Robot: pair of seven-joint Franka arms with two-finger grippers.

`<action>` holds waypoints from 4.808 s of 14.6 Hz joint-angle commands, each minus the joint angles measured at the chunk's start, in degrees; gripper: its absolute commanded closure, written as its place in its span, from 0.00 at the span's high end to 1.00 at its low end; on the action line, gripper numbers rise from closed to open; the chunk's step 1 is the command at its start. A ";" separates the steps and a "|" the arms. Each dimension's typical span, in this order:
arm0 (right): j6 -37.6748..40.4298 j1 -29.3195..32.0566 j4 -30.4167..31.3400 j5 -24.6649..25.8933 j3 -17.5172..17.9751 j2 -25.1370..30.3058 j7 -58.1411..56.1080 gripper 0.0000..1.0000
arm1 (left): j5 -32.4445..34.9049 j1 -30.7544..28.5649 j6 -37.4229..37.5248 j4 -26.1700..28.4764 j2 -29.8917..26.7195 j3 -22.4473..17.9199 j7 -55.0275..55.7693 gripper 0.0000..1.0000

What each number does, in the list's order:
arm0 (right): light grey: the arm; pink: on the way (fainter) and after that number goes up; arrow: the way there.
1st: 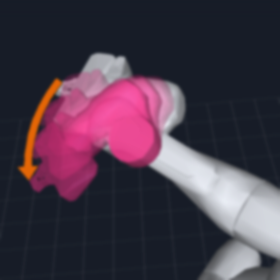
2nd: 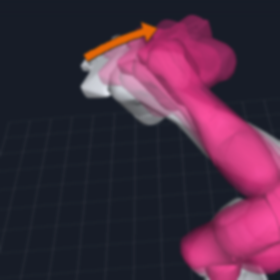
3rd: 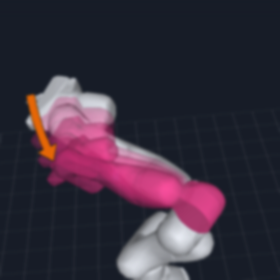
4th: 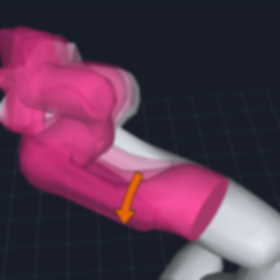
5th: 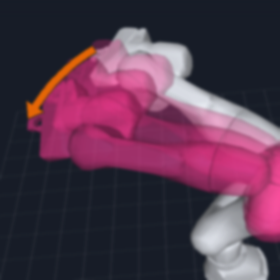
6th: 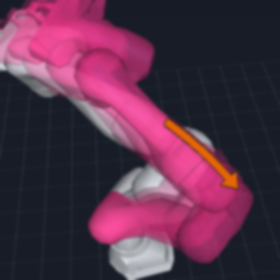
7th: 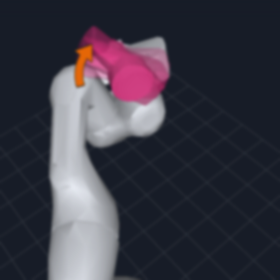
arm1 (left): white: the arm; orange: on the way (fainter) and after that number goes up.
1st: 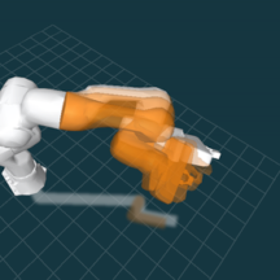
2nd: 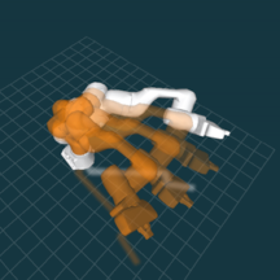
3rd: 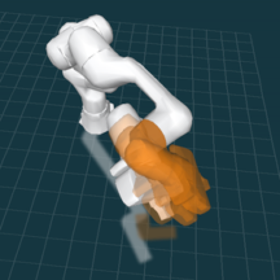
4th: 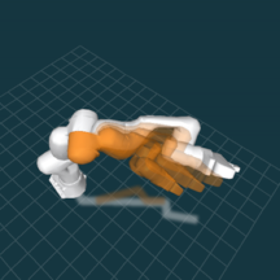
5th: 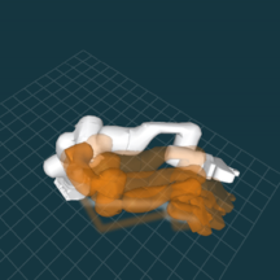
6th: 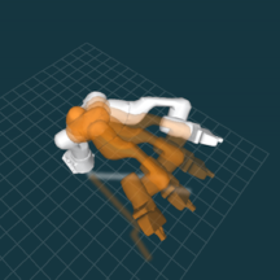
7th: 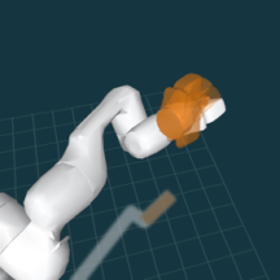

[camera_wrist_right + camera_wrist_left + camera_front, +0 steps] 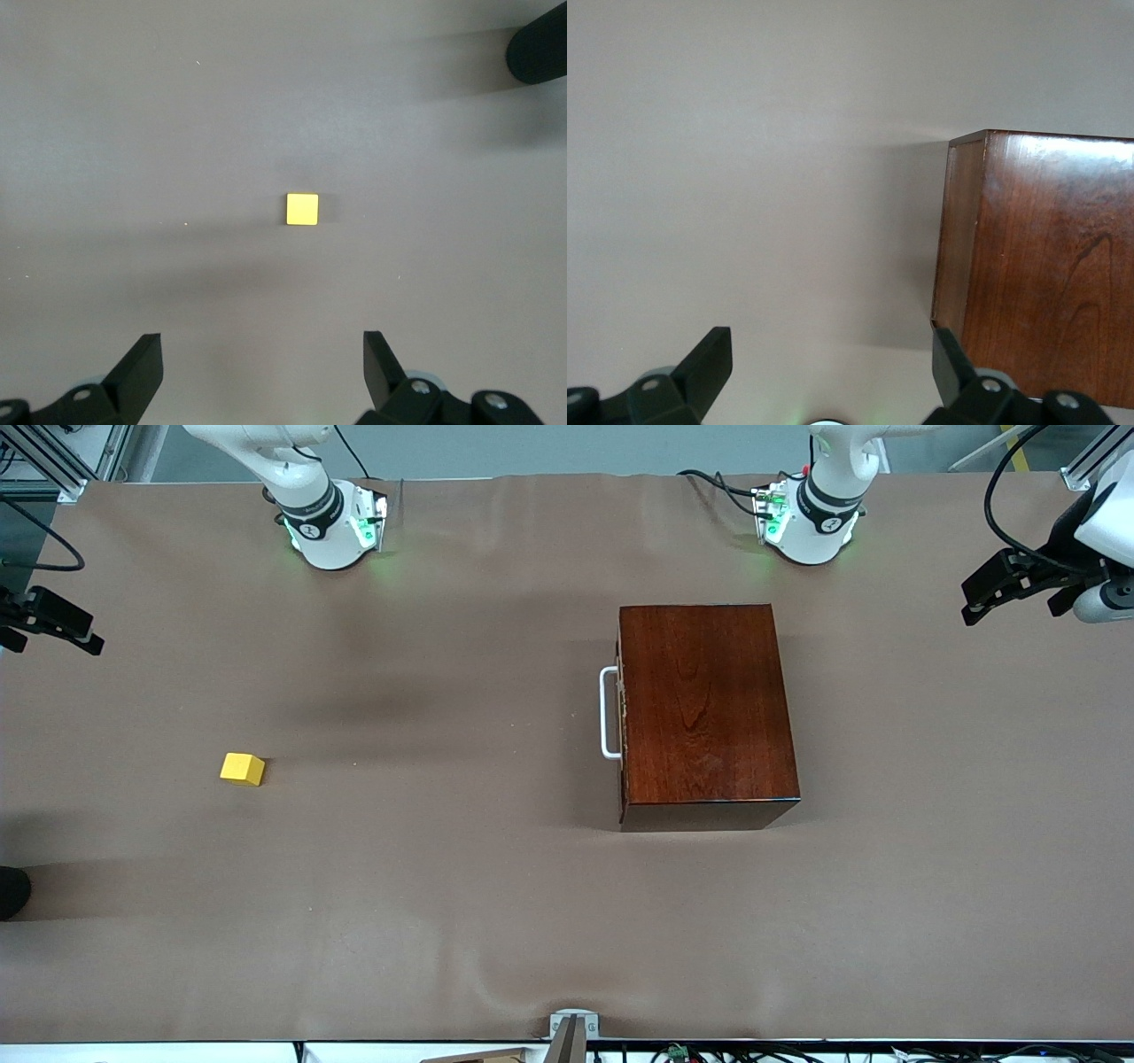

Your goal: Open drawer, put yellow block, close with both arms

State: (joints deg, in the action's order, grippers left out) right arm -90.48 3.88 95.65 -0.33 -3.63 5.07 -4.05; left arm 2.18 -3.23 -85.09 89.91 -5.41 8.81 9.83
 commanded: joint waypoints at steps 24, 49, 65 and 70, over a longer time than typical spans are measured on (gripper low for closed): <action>3.55 0.51 -1.26 0.68 0.55 -1.37 0.27 1.00 | 4.49 19.99 -5.43 -16.51 23.94 12.20 22.32 1.00; 3.64 1.48 -4.69 0.15 0.55 -8.40 0.19 1.00 | 10.73 60.00 -17.92 -21.62 49.01 -15.40 43.43 1.00; 3.56 2.01 -5.04 0.85 0.55 -13.23 -0.34 1.00 | 13.55 60.53 -18.97 -21.35 53.23 -14.87 42.82 1.00; 2.59 2.79 -5.04 0.76 0.55 -15.61 0.27 1.00 | 11.71 60.62 -22.93 -21.53 53.23 -14.78 47.47 1.00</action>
State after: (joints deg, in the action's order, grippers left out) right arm -88.12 5.15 92.36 -0.25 -3.76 -8.79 -4.03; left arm 15.18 56.81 -106.56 69.92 47.11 -5.74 55.83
